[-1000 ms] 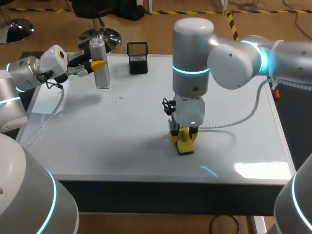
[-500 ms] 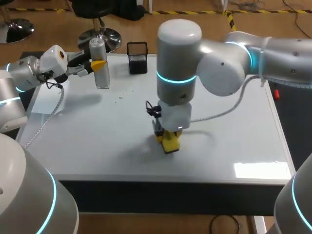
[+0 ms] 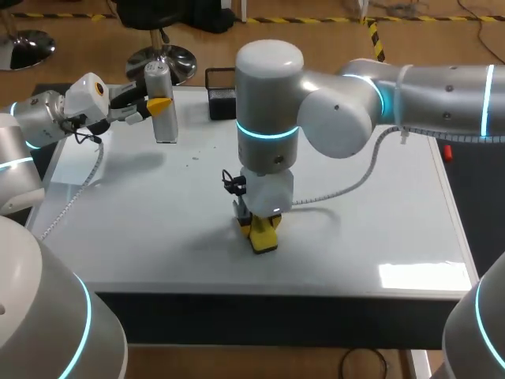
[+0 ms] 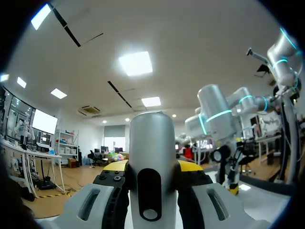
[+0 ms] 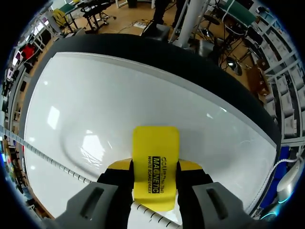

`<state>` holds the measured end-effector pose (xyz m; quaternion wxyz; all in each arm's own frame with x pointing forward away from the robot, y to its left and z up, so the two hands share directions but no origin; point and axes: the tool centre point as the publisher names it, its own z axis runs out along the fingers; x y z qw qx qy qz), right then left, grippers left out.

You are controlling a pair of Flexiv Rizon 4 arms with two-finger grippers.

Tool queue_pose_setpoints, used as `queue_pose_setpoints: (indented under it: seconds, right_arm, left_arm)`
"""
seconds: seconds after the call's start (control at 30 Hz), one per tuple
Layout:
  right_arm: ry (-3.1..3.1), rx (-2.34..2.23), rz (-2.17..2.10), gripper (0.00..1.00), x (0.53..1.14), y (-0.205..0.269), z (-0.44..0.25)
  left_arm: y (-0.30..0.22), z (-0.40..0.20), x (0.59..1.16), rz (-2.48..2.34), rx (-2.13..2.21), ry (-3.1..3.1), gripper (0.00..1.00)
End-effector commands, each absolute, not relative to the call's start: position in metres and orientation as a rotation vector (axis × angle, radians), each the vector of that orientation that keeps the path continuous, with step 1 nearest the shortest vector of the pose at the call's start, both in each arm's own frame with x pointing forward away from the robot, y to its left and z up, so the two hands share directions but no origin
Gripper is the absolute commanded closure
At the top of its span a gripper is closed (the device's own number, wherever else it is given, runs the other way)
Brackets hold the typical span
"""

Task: Pick up the inspection probe, press it on each red-marked spot on the whiteboard one by one, put down the probe, pick up the eraser, and wipe off all the red marks.

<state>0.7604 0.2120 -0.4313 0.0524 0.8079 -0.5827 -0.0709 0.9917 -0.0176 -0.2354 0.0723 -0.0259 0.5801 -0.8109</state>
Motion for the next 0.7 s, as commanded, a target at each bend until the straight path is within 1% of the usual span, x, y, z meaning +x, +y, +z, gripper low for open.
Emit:
queue_pose_setpoints:
  seconds: [0.03, 0.7]
  right_arm:
    - [-1.780, 2.451, -0.209, 1.00, 0.761, 0.205, -0.432]
    - [-1.948, 2.306, -0.222, 1.00, 0.754, 0.128, -0.439]
  left_arm:
    - [-0.018, -0.234, 0.991, -2.435, -0.079, 1.742, 1.00]
    - [-0.018, -0.234, 0.991, -2.435, -0.079, 1.742, 1.00]
